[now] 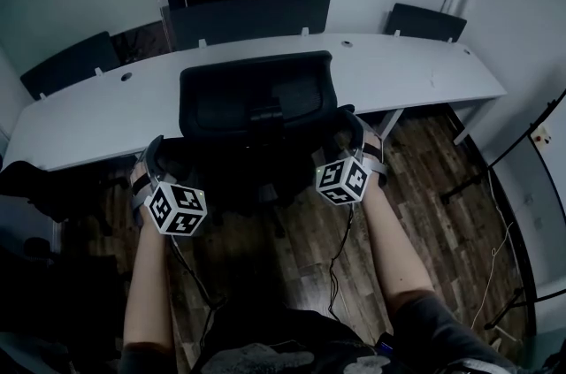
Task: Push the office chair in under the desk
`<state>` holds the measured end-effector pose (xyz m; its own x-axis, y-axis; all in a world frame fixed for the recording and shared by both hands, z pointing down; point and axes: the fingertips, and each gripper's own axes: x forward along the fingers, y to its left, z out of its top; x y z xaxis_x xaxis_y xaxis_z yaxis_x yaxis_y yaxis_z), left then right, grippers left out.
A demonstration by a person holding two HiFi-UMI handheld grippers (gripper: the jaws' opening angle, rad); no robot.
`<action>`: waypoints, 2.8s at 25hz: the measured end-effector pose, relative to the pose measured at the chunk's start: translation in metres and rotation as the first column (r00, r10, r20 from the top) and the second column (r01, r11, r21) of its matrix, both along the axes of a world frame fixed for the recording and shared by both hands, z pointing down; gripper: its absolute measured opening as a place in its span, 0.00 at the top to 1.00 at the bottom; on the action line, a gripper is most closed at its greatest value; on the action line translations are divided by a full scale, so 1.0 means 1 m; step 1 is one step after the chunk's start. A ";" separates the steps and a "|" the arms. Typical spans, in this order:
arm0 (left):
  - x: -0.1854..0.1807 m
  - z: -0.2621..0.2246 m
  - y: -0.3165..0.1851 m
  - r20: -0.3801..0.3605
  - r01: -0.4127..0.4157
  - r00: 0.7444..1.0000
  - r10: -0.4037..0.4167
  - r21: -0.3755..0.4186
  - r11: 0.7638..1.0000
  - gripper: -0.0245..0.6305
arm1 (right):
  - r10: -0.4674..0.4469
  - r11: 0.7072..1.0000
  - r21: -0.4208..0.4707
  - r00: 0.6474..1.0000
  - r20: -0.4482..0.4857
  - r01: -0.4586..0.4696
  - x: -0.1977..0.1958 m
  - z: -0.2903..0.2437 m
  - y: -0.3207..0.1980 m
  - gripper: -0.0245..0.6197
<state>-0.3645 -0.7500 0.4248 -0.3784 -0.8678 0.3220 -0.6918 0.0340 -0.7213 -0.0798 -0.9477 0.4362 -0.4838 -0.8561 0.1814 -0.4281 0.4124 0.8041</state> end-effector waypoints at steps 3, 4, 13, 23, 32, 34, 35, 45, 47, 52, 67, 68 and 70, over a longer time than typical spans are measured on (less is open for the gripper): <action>0.018 -0.009 0.020 -0.105 0.009 0.994 0.000 0.083 0.997 0.41 | 0.015 1.000 -0.019 0.998 0.066 -0.014 0.015 -0.008 0.017 0.49; 0.023 -0.011 0.025 -0.135 0.014 0.991 0.000 0.104 0.994 0.41 | 0.022 0.999 -0.026 0.995 0.097 -0.020 0.020 -0.013 0.022 0.49; 0.043 -0.021 0.043 -0.325 -0.002 0.943 0.072 0.211 0.977 0.41 | -0.010 0.984 -0.169 0.977 0.213 0.047 0.018 -0.027 0.074 0.50; 0.035 -0.017 0.136 -0.461 -0.048 0.874 0.153 0.232 0.972 0.54 | 0.011 0.976 -0.213 0.957 0.290 0.053 -0.032 -0.031 0.184 0.53; 0.039 -0.027 0.224 -0.518 -0.078 0.821 0.239 0.313 0.947 0.83 | 0.048 0.984 -0.177 0.927 0.373 0.021 -0.039 -0.046 0.294 0.76; 0.041 -0.034 0.243 -0.528 -0.085 0.807 0.265 0.341 0.936 0.88 | 0.046 0.987 -0.157 0.911 0.409 0.020 -0.043 -0.055 0.316 0.81; 0.043 -0.035 0.253 -0.532 -0.090 0.800 0.279 0.352 0.931 0.90 | 0.043 0.988 -0.151 0.906 0.421 0.023 -0.046 -0.058 0.328 0.83; 0.049 -0.030 0.370 -0.510 -0.180 0.780 0.361 0.369 0.912 0.94 | 0.038 0.982 -0.180 0.891 0.452 0.049 -0.086 -0.052 0.461 0.92; 0.048 -0.030 0.394 -0.510 -0.192 0.776 0.370 0.369 0.910 0.94 | 0.040 0.981 -0.186 0.894 0.446 0.049 -0.091 -0.049 0.489 0.92; 0.042 -0.025 0.444 -0.539 -0.201 0.755 0.373 0.352 0.914 0.94 | 0.057 0.977 -0.209 0.891 0.450 0.043 -0.098 -0.041 0.545 0.93; 0.067 -0.021 0.485 -0.587 -0.223 0.704 0.400 0.353 0.909 0.94 | 0.086 0.963 -0.267 0.884 0.459 0.044 -0.079 -0.038 0.609 0.93; 0.070 -0.022 0.486 -0.588 -0.225 0.700 0.405 0.356 0.907 0.94 | 0.087 0.963 -0.267 0.883 0.462 0.045 -0.076 -0.039 0.611 0.93; 0.076 -0.023 0.487 -0.587 -0.232 0.697 0.413 0.361 0.903 0.94 | 0.092 0.962 -0.270 0.879 0.468 0.043 -0.070 -0.039 0.614 0.93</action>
